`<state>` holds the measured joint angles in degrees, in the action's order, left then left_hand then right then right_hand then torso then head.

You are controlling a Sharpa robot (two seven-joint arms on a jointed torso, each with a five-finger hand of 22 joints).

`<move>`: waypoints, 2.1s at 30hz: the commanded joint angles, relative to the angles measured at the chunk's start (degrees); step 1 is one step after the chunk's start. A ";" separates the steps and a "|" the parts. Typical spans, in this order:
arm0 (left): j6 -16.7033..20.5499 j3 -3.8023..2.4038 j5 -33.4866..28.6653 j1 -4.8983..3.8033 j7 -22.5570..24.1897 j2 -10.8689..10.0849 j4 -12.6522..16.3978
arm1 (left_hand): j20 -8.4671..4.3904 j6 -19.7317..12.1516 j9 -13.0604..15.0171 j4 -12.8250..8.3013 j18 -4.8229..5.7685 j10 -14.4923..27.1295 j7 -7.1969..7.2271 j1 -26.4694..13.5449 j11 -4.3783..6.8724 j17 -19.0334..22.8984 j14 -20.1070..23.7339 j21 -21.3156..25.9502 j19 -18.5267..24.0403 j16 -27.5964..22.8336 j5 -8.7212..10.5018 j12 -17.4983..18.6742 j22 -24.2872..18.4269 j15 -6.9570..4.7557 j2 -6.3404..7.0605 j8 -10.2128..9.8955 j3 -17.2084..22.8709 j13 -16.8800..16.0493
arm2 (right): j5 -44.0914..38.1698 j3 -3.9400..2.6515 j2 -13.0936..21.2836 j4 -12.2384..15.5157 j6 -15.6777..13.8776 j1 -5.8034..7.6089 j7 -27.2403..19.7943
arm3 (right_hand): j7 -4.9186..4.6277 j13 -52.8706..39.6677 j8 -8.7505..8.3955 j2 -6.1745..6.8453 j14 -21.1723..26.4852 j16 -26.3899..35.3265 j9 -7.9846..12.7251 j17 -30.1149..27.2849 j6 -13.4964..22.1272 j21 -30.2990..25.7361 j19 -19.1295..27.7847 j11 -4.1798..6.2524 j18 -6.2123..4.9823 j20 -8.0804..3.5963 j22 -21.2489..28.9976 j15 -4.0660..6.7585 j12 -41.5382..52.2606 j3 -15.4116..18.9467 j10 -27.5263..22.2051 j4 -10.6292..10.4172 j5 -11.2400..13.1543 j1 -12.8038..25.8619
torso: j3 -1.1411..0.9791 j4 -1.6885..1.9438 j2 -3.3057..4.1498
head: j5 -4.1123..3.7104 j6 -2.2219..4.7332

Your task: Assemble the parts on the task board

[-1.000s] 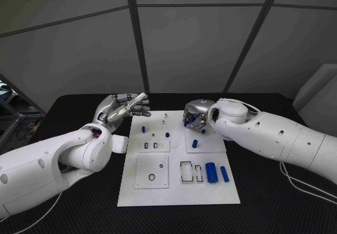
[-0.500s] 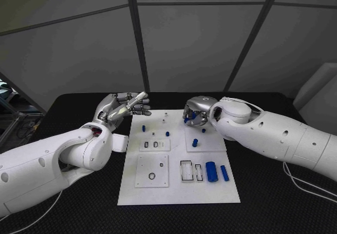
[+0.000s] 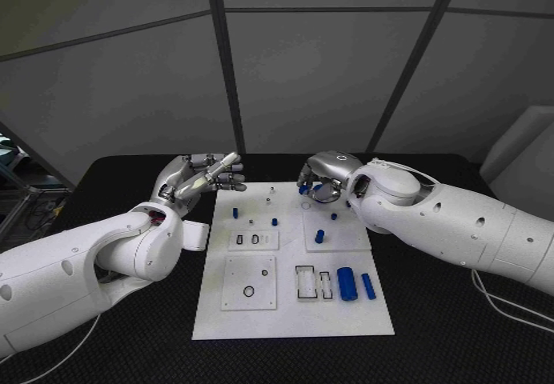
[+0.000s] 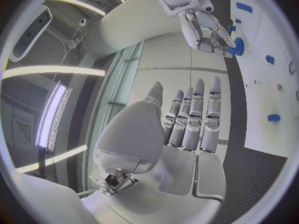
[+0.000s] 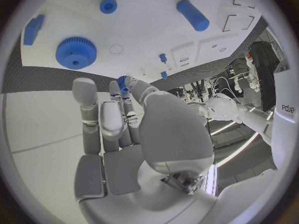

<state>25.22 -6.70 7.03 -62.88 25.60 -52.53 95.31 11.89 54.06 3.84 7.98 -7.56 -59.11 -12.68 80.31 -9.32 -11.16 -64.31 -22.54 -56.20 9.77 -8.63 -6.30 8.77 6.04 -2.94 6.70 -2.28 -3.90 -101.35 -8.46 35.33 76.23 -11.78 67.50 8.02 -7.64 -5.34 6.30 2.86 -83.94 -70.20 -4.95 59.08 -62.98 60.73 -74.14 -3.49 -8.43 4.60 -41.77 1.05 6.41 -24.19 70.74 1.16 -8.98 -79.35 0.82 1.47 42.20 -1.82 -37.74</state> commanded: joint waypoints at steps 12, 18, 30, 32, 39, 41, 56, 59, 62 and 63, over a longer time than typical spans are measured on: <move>-1.12 -0.08 0.37 -0.16 0.37 0.69 -1.11 | 0.24 0.00 -0.09 0.09 -2.89 -0.31 -0.23 -0.41 -0.28 -0.07 0.11 0.17 -0.36 -0.29 0.07 0.31 -0.07 0.33 -0.25 -0.23 0.38 0.05 | 0.38 -0.03 -8.79 -9.36 -4.77 1.53 -0.51 | -0.14 -0.13 0.07 0.37 -1.86 -0.53 -0.52 0.30 -0.14 1.67 -0.75 -0.12 0.68 -0.02 -1.96 0.19 -0.37 -0.64 0.39 0.18 -0.85 -0.16 | 0.35 0.68 0.52 | -0.12 0.23; -1.12 -0.13 0.37 -0.22 0.39 0.55 -0.84 | 0.24 0.00 -0.09 0.06 -2.89 -0.31 -0.24 -0.37 -0.29 -0.09 0.12 0.20 -0.36 -0.33 0.10 0.35 -0.09 0.34 -0.28 -0.26 0.43 0.05 | 0.48 -0.02 -10.80 -11.56 -4.56 1.92 -0.64 | -0.18 -0.13 -0.01 0.47 -1.85 -0.58 -0.50 0.31 -0.03 1.91 -0.78 -0.17 0.72 0.01 -2.22 0.14 -0.48 -0.64 0.31 0.14 -0.85 -0.03 | 0.57 0.84 0.96 | -0.25 0.35; -1.34 -0.24 0.37 -0.27 0.36 0.51 -0.67 | 0.24 0.00 -0.09 0.06 -2.89 -0.31 -0.24 -0.37 -0.29 -0.09 0.12 0.20 -0.36 -0.33 0.10 0.35 -0.09 0.34 -0.28 -0.26 0.43 0.05 | 0.51 0.00 -13.08 -14.02 -1.06 2.14 -0.84 | -0.28 -0.15 -0.24 0.85 -1.85 -0.84 -0.47 0.51 0.24 3.04 -1.13 -0.28 0.94 0.11 -3.74 0.03 -0.80 -0.61 0.11 0.05 -0.81 0.32 | 0.79 1.12 1.48 | -0.25 0.39; -1.51 -0.26 0.37 -0.27 0.34 0.47 -0.63 | 0.25 0.00 -0.09 0.04 -2.89 -0.31 -0.25 -0.36 -0.29 -0.10 0.12 0.21 -0.37 -0.34 0.11 0.37 -0.10 0.34 -0.29 -0.28 0.45 0.05 | 0.51 0.01 -13.23 -14.14 -0.30 2.14 -0.84 | -0.29 -0.16 -0.29 0.94 -1.84 -0.87 -0.46 0.52 0.29 3.10 -1.11 -0.30 0.94 0.13 -3.77 0.00 -0.86 -0.59 0.07 0.03 -0.79 0.41 | 0.78 1.13 1.54 | -0.16 0.34; -2.01 -0.30 0.37 -0.30 0.27 0.39 -0.53 | 0.26 -0.04 -0.09 -0.03 -2.89 -0.28 -0.26 -0.30 -0.31 -0.14 0.14 0.26 -0.36 -0.42 0.15 0.45 -0.14 0.36 -0.27 -0.36 0.50 0.05 | 0.51 0.01 -13.56 -14.71 1.00 2.15 -0.76 | -0.33 -0.16 -0.47 1.20 -1.80 -0.90 -0.43 0.43 0.51 3.36 -1.02 -0.38 0.94 0.21 -3.97 -0.09 -1.11 -0.53 -0.13 -0.10 -0.65 0.72 | 0.84 1.13 1.63 | -0.06 0.13; -2.08 -0.31 0.37 -0.34 0.26 0.35 -0.48 | 0.26 -0.04 -0.09 -0.03 -2.89 -0.28 -0.26 -0.30 -0.31 -0.14 0.14 0.26 -0.36 -0.42 0.15 0.45 -0.14 0.36 -0.27 -0.36 0.50 0.05 | 0.51 0.01 -13.61 -14.83 1.28 2.15 -0.72 | -0.33 -0.16 -0.47 1.20 -1.80 -0.90 -0.43 0.43 0.51 3.36 -1.02 -0.38 0.94 0.21 -3.97 -0.09 -1.11 -0.53 -0.13 -0.10 -0.65 0.72 | 0.84 1.14 1.63 | -0.03 0.05; -2.16 -0.32 0.37 -0.48 0.20 0.23 -0.46 | 0.28 -0.08 -0.10 -0.09 -2.89 -0.24 -0.28 -0.26 -0.33 -0.18 0.18 0.31 -0.35 -0.49 0.17 0.54 -0.18 0.39 -0.26 -0.44 0.54 0.05 | 0.44 0.06 -14.70 -16.78 2.80 2.15 -0.32 | -0.48 -0.11 -0.94 1.49 -1.71 -1.00 -0.31 0.36 1.13 3.64 -0.68 -0.61 0.92 0.39 -4.12 -0.30 -1.71 -0.62 -0.81 -0.33 -0.50 1.13 | 0.83 1.11 1.69 | 0.13 -0.12; -2.19 -0.32 0.37 -0.50 0.18 0.20 -0.43 | 0.28 -0.08 -0.10 -0.09 -2.89 -0.24 -0.28 -0.26 -0.33 -0.18 0.18 0.31 -0.35 -0.49 0.17 0.54 -0.18 0.39 -0.26 -0.44 0.54 0.05 | 0.43 0.07 -14.86 -17.06 2.69 2.15 -0.28 | -0.65 -0.03 -1.30 1.66 -1.69 -1.12 -0.20 0.43 1.68 3.83 -0.50 -0.82 0.93 0.51 -4.28 -0.48 -2.11 -0.73 -1.38 -0.44 -0.44 1.29 | 0.86 1.08 1.75 | 0.17 -0.13; -2.23 -0.32 0.37 -0.52 0.17 0.21 -0.43 | 0.28 -0.08 -0.10 -0.09 -2.89 -0.24 -0.28 -0.26 -0.33 -0.18 0.18 0.31 -0.35 -0.49 0.17 0.54 -0.18 0.39 -0.26 -0.44 0.54 0.05 | 0.43 0.08 -15.05 -17.31 2.79 2.15 -0.32 | -0.87 0.08 -1.75 1.93 -1.71 -1.40 -0.05 0.72 2.39 4.00 -0.31 -1.11 0.93 0.68 -4.39 -0.72 -2.53 -0.81 -2.17 -0.61 -0.29 1.57 | 0.87 1.11 1.74 | 0.17 -0.16; -2.22 -0.32 0.37 -0.52 0.18 0.22 -0.43 | 0.28 -0.08 -0.10 -0.09 -2.89 -0.24 -0.28 -0.26 -0.33 -0.18 0.18 0.31 -0.35 -0.49 0.17 0.54 -0.18 0.39 -0.26 -0.44 0.54 0.05 | 0.43 0.09 -15.12 -17.39 2.85 2.15 -0.36 | -0.94 0.12 -1.87 2.02 -1.71 -1.46 -0.01 0.77 2.60 4.02 -0.22 -1.21 0.92 0.74 -4.37 -0.80 -2.64 -0.83 -2.45 -0.67 -0.24 1.66 | 0.88 1.10 1.72 | 0.22 -0.19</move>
<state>23.78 -6.96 7.06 -63.28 25.53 -52.31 94.74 12.09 54.06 3.80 7.82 -7.56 -59.31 -12.68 80.31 -9.52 -11.28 -64.31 -22.54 -56.40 9.54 -8.63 -6.09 8.64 6.04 -2.94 6.45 -2.12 -3.92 -100.79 -8.39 20.29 58.99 -9.70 69.60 7.62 -8.70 -5.25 4.63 4.54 -83.94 -71.54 -5.09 59.83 -60.65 64.40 -74.51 -4.72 -8.45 5.04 -46.11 0.61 3.96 -25.03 68.41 0.84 -9.41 -77.79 1.68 2.61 43.92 -1.65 -37.88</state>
